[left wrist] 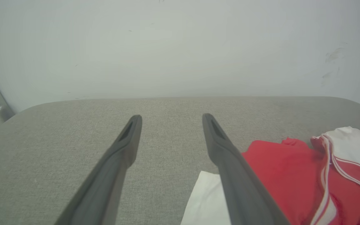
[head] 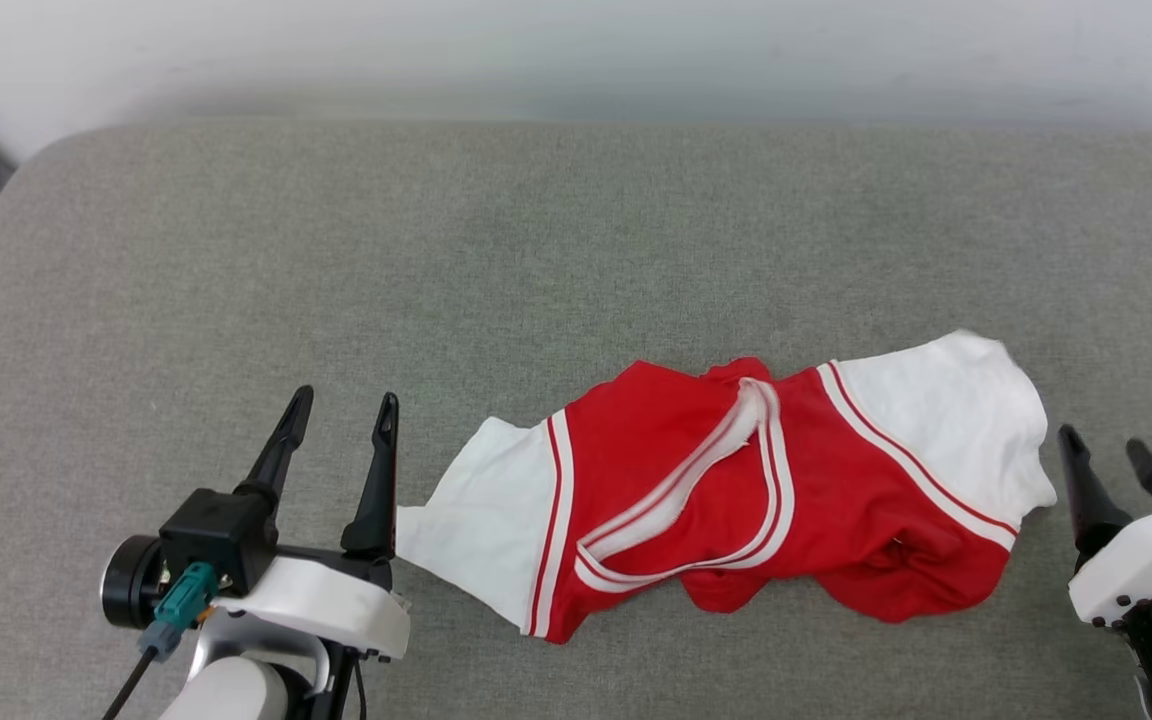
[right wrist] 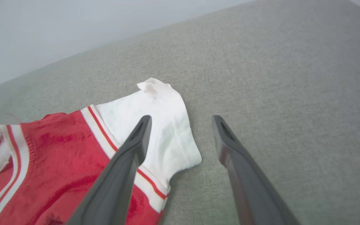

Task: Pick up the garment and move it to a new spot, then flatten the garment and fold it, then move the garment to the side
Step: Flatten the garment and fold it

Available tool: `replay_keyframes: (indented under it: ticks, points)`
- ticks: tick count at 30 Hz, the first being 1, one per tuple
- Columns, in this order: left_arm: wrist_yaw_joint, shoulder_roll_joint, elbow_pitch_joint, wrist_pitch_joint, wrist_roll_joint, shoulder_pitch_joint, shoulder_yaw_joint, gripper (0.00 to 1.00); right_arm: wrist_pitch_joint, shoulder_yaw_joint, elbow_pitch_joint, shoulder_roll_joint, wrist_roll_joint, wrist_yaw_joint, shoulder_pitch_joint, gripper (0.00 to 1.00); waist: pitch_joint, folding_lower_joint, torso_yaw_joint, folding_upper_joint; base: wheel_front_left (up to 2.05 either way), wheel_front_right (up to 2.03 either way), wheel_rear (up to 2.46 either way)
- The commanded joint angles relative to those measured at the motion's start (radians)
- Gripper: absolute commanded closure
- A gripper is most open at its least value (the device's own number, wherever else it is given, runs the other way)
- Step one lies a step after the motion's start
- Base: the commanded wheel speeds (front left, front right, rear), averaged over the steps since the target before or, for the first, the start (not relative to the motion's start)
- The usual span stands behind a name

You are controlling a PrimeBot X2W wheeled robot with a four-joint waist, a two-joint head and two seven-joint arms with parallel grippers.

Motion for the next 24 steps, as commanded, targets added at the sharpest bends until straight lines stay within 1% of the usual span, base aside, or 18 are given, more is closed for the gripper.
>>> replay_keyframes:
  ticks: [1,6,8,11,15,17,19,24]
  points:
    - [0.007,0.005,-0.005,0.0,-0.002,0.013,0.002,0.0,-0.028,0.006,-0.018,0.004,-0.01,0.0,0.018,0.0,-0.01,0.0,-0.003,0.0,0.0,0.0,0.0]
    - [0.02,0.017,-0.011,0.009,-0.008,0.035,0.008,0.0,-0.167,0.051,-0.116,0.017,-0.066,0.0,0.049,0.0,-0.034,0.0,-0.012,0.0,0.0,0.0,0.0]
    - [0.022,0.023,-0.008,0.015,-0.01,0.044,0.01,0.0,-0.207,0.071,-0.153,0.022,-0.101,0.0,0.067,0.0,-0.042,0.0,-0.014,0.0,0.0,0.0,0.0]
    - [0.028,0.03,-0.003,0.028,-0.019,0.055,0.012,0.0,-0.236,0.107,-0.204,0.033,-0.143,0.0,0.102,0.0,-0.056,0.0,-0.02,0.0,0.0,0.0,0.0]
    - [0.029,0.051,-0.006,0.077,-0.042,0.072,0.017,0.0,-0.239,0.165,-0.273,0.045,-0.172,0.0,0.15,0.0,-0.064,0.0,-0.027,0.0,0.0,0.0,0.0]
    - [0.023,0.068,-0.007,0.117,-0.061,0.079,0.017,0.0,-0.234,0.186,-0.3,0.055,-0.177,0.0,0.176,0.0,-0.067,0.0,-0.031,0.0,0.0,0.0,0.0]
    - [0.027,0.087,-0.017,0.183,-0.083,0.089,0.012,0.0,-0.228,0.21,-0.324,0.062,-0.172,0.0,0.194,0.0,-0.07,0.0,-0.036,0.0,0.0,0.0,0.0]
    - [-0.012,0.16,-0.038,0.382,-0.151,0.071,-0.007,0.0,-0.211,0.243,-0.359,0.07,-0.163,0.0,0.208,0.0,-0.06,0.0,-0.053,0.0,0.0,0.0,0.0]
